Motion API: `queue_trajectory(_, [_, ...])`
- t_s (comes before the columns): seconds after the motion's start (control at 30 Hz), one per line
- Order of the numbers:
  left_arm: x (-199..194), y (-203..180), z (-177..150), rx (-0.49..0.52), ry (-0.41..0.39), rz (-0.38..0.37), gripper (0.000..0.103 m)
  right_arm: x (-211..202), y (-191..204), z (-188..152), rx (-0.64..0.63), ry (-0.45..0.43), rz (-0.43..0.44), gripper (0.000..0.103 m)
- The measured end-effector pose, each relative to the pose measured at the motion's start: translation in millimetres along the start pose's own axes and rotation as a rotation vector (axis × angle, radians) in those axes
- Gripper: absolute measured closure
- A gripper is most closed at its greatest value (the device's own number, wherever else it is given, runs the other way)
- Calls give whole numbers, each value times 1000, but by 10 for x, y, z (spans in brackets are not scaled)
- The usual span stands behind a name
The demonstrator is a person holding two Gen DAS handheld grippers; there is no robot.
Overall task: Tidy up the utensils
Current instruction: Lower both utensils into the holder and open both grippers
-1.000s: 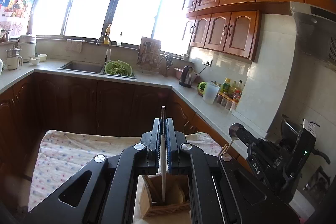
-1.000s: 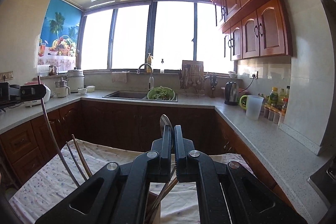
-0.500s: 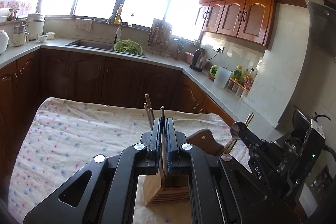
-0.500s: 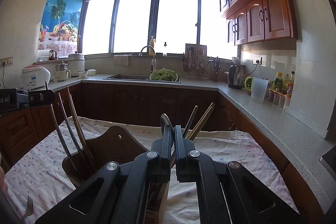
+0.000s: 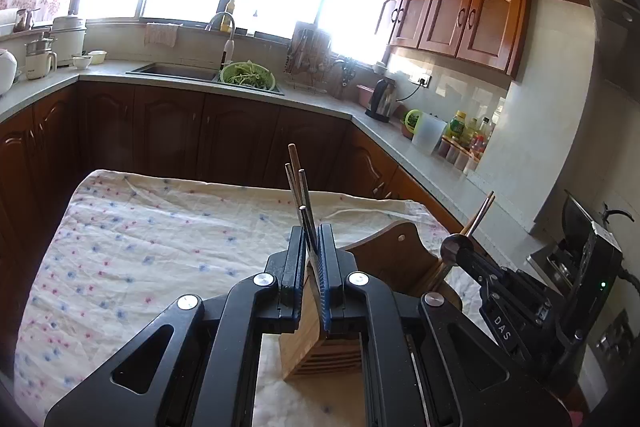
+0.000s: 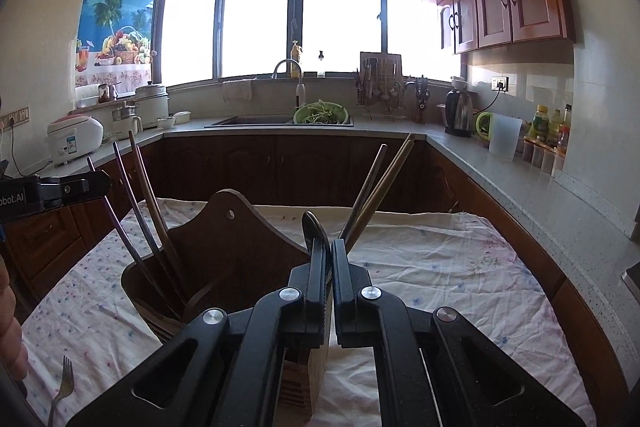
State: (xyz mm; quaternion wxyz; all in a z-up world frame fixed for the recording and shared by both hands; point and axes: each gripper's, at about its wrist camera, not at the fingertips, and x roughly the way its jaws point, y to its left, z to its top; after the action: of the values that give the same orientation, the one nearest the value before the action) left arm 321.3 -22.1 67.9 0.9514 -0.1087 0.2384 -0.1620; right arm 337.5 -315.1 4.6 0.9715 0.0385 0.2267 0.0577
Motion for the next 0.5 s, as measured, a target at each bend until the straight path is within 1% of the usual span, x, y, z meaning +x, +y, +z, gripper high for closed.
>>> queue_trajectory(0.1, [-1,6,6,-2,8,0,97,1,-18,15,10,7,15,99])
queue_trajectory(0.17, [-5,11,3,-5,19,1,94,-22,-43,24,18,6,15,95])
queue_trajectory(0.2, [-15,21,-7,-9,25,8,88,-46,-56,31,23,2,12,87])
queue_trajectory(0.23, [-34,40,-21,-15,28,14,74,-77,-72,29,32,-5,12,71])
queue_trajectory(0.27, [-64,54,-33,-23,25,18,66,-114,-97,36,45,-12,17,64])
queue_trajectory(0.3, [-104,69,-49,-30,18,24,54,-157,-120,35,59,-20,25,57])
queue_trajectory(0.37, [-185,111,-90,-47,8,47,31,-248,-173,43,85,-31,24,53])
queue_trajectory(0.4, [-229,137,-121,-54,0,54,28,-292,-208,43,102,-33,28,48])
queue_trajectory(0.43, [-267,162,-151,-60,-2,59,25,-332,-248,40,123,-31,34,38])
queue_trajectory(0.47, [-298,185,-182,-64,2,63,25,-372,-294,34,146,-27,41,32])
queue_trajectory(0.5, [-321,207,-216,-69,12,70,22,-418,-338,20,170,-23,52,22])
